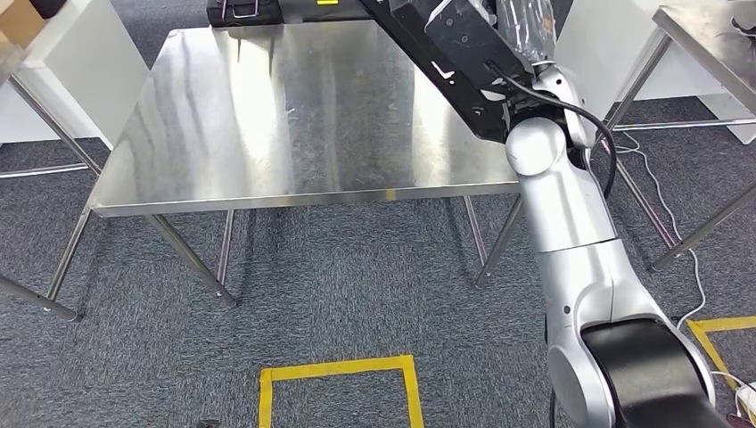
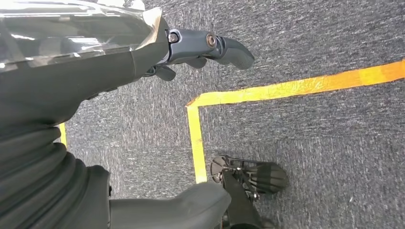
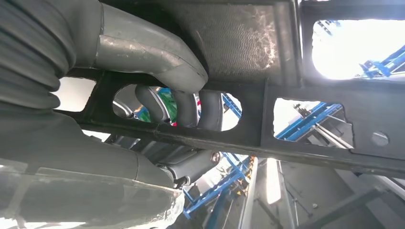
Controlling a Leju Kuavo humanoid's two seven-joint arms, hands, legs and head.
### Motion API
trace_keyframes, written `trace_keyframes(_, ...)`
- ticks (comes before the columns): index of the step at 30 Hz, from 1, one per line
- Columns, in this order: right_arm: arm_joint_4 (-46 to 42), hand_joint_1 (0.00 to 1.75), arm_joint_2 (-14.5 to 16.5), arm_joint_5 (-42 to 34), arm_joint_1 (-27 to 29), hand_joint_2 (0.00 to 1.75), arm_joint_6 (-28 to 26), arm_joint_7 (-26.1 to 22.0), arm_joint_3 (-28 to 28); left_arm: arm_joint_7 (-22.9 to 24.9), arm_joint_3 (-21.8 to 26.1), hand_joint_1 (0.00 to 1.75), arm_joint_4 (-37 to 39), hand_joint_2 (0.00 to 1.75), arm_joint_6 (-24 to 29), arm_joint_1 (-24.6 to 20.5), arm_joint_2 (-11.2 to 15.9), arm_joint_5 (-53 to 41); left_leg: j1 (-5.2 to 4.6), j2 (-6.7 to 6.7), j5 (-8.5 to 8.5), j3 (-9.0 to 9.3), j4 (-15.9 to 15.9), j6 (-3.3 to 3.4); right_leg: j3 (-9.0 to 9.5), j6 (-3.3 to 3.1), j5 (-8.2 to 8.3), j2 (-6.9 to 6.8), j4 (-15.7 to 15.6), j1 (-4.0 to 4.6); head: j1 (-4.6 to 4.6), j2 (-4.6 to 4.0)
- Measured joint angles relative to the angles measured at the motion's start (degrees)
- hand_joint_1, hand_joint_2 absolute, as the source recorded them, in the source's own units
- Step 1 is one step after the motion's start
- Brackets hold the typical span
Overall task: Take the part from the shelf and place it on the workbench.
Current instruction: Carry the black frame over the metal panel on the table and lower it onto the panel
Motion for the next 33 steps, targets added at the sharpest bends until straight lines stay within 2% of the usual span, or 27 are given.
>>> trace_keyframes(1,0.1,1.75,-0.1,0.0,0.1,1.75,0.0,0.0,0.0,0.0,0.0,0.0,0.0,1.75,0.0,0.0,0.0,0.0,0.08,-0.03,-0.05,-0.01,0.0,-0.09,-1.26,0.31,-0.63,-0.01,2.5,-0.24,-0.01,0.0)
trace_keyframes(2,0.2,1.75,-0.2,0.0,0.3,1.75,0.0,0.0,0.1,0.0,0.0,0.0,0.0,1.75,0.0,0.0,0.0,0.0,0.22,-0.09,-0.14,-0.03,0.1,-0.26,-1.6,0.86,-0.41,-0.02,3.0,-0.55,0.01,0.0)
trace_keyframes(3,0.2,1.75,-0.3,0.0,0.3,1.75,0.0,0.0,0.1,0.0,0.0,0.0,0.0,1.75,0.0,0.0,0.0,0.0,0.44,-0.16,-0.31,-0.08,0.4,-0.57,-0.75,1.6,0.65,-0.04,1.1,-0.89,0.03,0.0)
trace_keyframes(5,0.3,1.75,-0.4,0.0,0.3,1.75,0.0,0.0,0.1,0.0,0.0,0.0,0.0,1.75,-0.1,0.1,0.0,0.0,0.77,-0.26,-1.12,-0.46,1.6,-1.67,2.81,3.04,3.35,-0.03,-5.9,-1.53,0.15,0.0)
trace_keyframes(6,0.3,1.75,-0.4,0.0,0.3,1.75,0.0,0.0,0.1,0.0,0.0,0.0,0.0,1.75,-0.1,0.0,0.1,0.0,0.83,-0.26,-1.73,-0.81,2.5,-2.3,4.19,3.08,4.07,0.12,-8.5,-1.67,0.26,0.0)
trace_keyframes(7,0.3,1.75,-0.3,0.0,0.3,1.75,0.1,0.0,0.2,0.0,0.0,0.0,0.0,1.75,0.0,0.0,0.2,0.0,0.81,-0.25,-2.25,-1.16,3.2,-2.86,4.9,2.66,4.2,0.27,-9.7,-1.67,0.23,0.0)
trace_keyframes(8,0.3,1.75,-0.4,0.0,0.3,1.75,0.1,0.0,0.2,0.1,0.0,0.0,0.0,1.75,0.0,0.0,0.2,0.0,0.77,-0.24,-2.59,-1.39,3.5,-3.23,4.89,1.87,3.85,0.43,-9.6,-1.4,0.2,0.0)
trace_keyframes(9,0.3,1.75,-0.3,-0.1,0.3,1.75,0.2,0.1,0.2,0.2,0.0,0.0,0.0,1.75,0.0,0.0,0.3,0.0,0.84,-0.22,-2.78,-1.45,3.7,-3.46,4.89,1.01,3.78,0.53,-9.5,-1.3,0.1,0.0)
trace_keyframes(11,0.3,1.75,-0.4,-0.1,0.2,1.75,0.2,0.1,0.2,0.3,0.0,0.0,0.0,1.75,0.0,0.0,0.2,0.0,1.08,-0.03,-3.24,-1.59,4.2,-3.79,5.01,-0.03,3.66,0.59,-9.5,-1.27,-0.08,0.0)
trace_keyframes(13,0.2,1.75,-0.2,-0.1,0.1,1.75,0.3,0.1,0.2,0.5,0.0,0.0,0.0,1.75,0.0,0.0,0.2,0.1,1.24,0.4,-5.21,-3.67,8.6,-4.17,5.42,-0.7,3.45,0.66,-9.5,-1.4,-0.13,0.0)
trace_keyframes(15,0.2,1.75,-0.2,-0.1,0.1,1.75,0.4,0.0,0.2,0.9,0.0,0.0,0.0,1.75,0.0,0.0,0.2,0.2,1.24,0.74,-7.98,-8.12,16.3,-4.42,5.85,-1.26,2.99,0.65,-9.5,-1.12,-0.13,0.0)
trace_keyframes(16,0.2,1.75,-0.2,-0.2,0.1,1.75,0.5,0.0,0.2,1.1,0.0,0.0,0.0,1.75,0.0,0.0,0.2,0.2,1.23,0.81,-8.6,-10.25,19.4,-4.38,6.09,-1.46,2.72,0.65,-9.5,-0.9,-0.14,-0.01)
trace_keyframes(17,0.2,1.75,-0.2,-0.2,0.2,1.75,0.5,0.0,0.2,1.3,0.0,0.0,0.0,1.75,0.0,0.0,0.2,0.2,1.19,0.84,-8.2,-11.57,20.7,-4.16,6.4,-1.6,2.42,0.65,-9.5,-0.68,-0.12,-0.01)
trace_keyframes(18,0.2,1.75,-0.2,-0.2,0.2,1.75,0.5,0.0,0.2,1.3,0.0,0.0,0.0,1.75,-0.1,0.0,0.2,0.2,1.07,0.84,-6.62,-11.71,19.7,-3.75,6.85,-1.66,2.08,0.65,-9.5,-0.44,-0.13,-0.01)
trace_keyframes(20,0.2,1.75,-0.1,-0.2,0.1,1.75,0.6,0.0,0.2,1.4,0.0,0.0,0.0,1.75,-0.3,0.1,0.2,0.3,0.46,0.86,-1.69,-9.01,12.4,-2.21,8.04,-1.71,1.3,0.64,-9.7,-0.14,-0.09,0.0)
trace_keyframes(21,0.2,1.75,-0.1,-0.2,-0.1,1.75,0.6,0.0,0.2,1.4,0.0,0.0,0.0,1.75,-0.4,0.0,0.3,0.4,0.03,0.96,0.03,-7.33,8.7,-1.32,8.55,-1.62,0.94,0.64,-9.8,0.1,-0.04,0.0)
trace_keyframes(22,0.2,1.75,0.0,-0.2,-0.2,1.75,0.7,0.0,0.2,1.4,0.0,0.0,0.0,1.75,-0.4,0.0,0.3,0.5,-0.38,1.02,0.82,-6.08,6.0,-0.54,8.88,-1.46,0.67,0.65,-10.1,0.06,-0.03,0.0)
trace_keyframes(23,0.3,1.75,0.0,-0.1,-0.2,1.75,0.8,-0.1,0.2,1.3,0.0,0.0,0.0,1.75,-0.4,0.0,0.3,0.6,-0.74,1.07,0.79,-5.43,4.6,0.06,9.19,-1.18,0.64,0.63,-10.3,0.06,-0.01,0.0)
trace_keyframes(26,0.2,1.75,-0.1,-0.1,-0.2,1.75,1.0,-0.1,0.2,1.3,0.0,0.0,0.0,1.75,-0.6,0.0,0.3,0.7,-1.13,0.91,0.14,-3.62,2.6,0.71,9.73,-0.11,0.85,0.39,-10.0,0.36,-0.03,-0.01)
trace_keyframes(28,0.1,1.75,-0.1,0.0,-0.5,1.75,1.0,-0.1,0.3,1.3,0.1,0.0,0.0,1.75,-0.9,0.1,0.2,0.7,-0.92,0.79,-0.02,-2.03,1.6,0.83,7.95,-0.07,0.04,0.19,-6.8,0.53,0.08,-0.02)
trace_keyframes(31,0.2,1.75,-0.2,0.0,-0.6,1.75,1.0,-0.1,0.4,1.3,0.2,0.0,0.0,1.75,-1.1,0.0,0.1,0.6,-0.84,0.48,-0.91,-0.87,1.4,0.82,1.69,-0.52,-2.78,0.14,2.4,0.53,0.16,-0.02)
trace_keyframes(32,0.2,1.75,-0.3,0.0,-0.4,1.75,1.1,-0.1,0.4,1.3,0.2,0.0,0.0,1.75,-1.2,0.1,0.0,0.6,-0.86,0.28,-1.36,-0.39,1.4,0.73,0.11,-0.52,-3.43,0.14,3.7,0.53,0.17,-0.02)
trace_keyframes(33,0.2,1.75,-0.4,0.1,-0.2,1.75,1.1,0.0,0.4,1.3,0.2,0.0,0.0,1.75,-1.2,0.1,-0.1,0.6,-0.87,0.08,-1.86,0.17,1.4,0.61,-0.65,-0.26,-3.2,0.12,3.2,0.49,0.19,-0.02)
